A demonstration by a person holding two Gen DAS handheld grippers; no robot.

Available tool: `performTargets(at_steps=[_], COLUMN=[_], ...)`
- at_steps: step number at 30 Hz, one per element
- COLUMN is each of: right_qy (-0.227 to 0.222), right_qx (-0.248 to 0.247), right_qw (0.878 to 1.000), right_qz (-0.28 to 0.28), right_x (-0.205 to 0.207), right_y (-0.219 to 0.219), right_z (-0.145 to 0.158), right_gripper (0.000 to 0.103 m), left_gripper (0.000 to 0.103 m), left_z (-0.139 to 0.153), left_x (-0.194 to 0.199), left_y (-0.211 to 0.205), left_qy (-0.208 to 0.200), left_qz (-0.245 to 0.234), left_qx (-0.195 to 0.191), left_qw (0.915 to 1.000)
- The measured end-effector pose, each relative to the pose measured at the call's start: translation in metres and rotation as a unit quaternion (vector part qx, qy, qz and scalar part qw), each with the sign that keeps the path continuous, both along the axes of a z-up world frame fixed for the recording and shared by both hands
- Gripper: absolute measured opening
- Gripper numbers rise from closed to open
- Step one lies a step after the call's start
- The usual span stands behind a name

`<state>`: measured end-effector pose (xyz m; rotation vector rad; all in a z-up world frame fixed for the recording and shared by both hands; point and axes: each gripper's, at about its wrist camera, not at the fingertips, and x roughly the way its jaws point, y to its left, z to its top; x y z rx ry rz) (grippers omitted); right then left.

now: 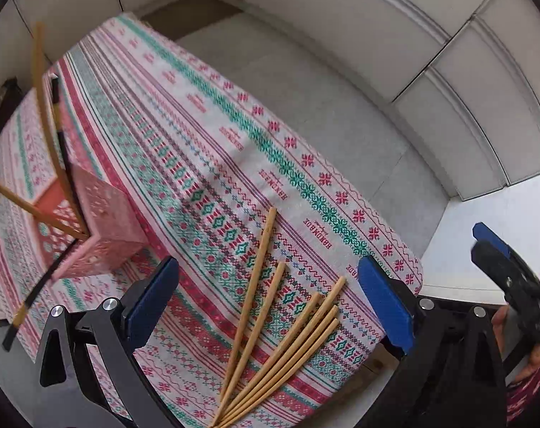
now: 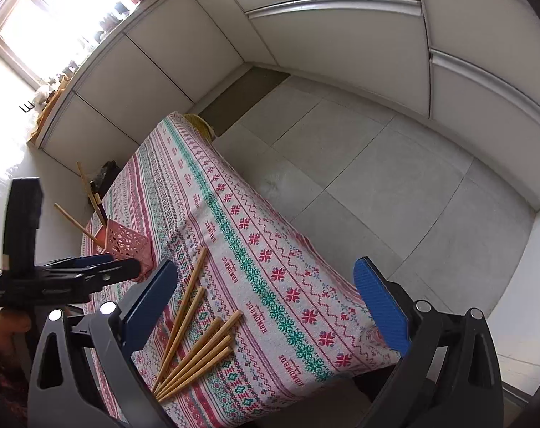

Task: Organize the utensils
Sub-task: 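Move the left gripper back to the chopstick pile on the cloth, then grasp a bamboo chopstick from the pile with the left gripper and lift it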

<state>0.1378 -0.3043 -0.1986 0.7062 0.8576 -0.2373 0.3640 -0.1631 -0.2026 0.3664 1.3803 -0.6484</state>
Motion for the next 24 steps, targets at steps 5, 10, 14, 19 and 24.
performTargets(at_steps=[5,10,14,19,24], right_qy=[0.005,0.012,0.015,0.017,0.025], right_qx=[0.038,0.07,0.074,0.071,0.076], right_qw=[0.999,0.997,0.997,0.997,0.997], right_qz=[-0.001,-0.003,-0.003,0.0,0.002], right_x=[0.004,0.008,0.009,0.012,0.016], right_y=[-0.007,-0.017,-0.019,-0.017,-0.015], right_z=[-0.008,-0.014,-0.016,-0.017,-0.02], right_gripper=[0.096,0.096,0.096,0.096,0.096], left_gripper=[0.045,0.042,0.036,0.016,0.008], left_z=[-0.055,-0.085,-0.094,-0.098,-0.09], left_x=[0.017,0.021,0.022,0.019,0.016], left_y=[-0.034,-0.045,-0.048,-0.055,-0.041], left_qy=[0.067,0.074,0.07,0.046,0.022], left_qz=[-0.025,-0.037,-0.041,-0.057,-0.046], left_qx=[0.053,0.089,0.099,0.122,0.105], left_qw=[0.996,0.9926,0.9917,0.9899,0.9931])
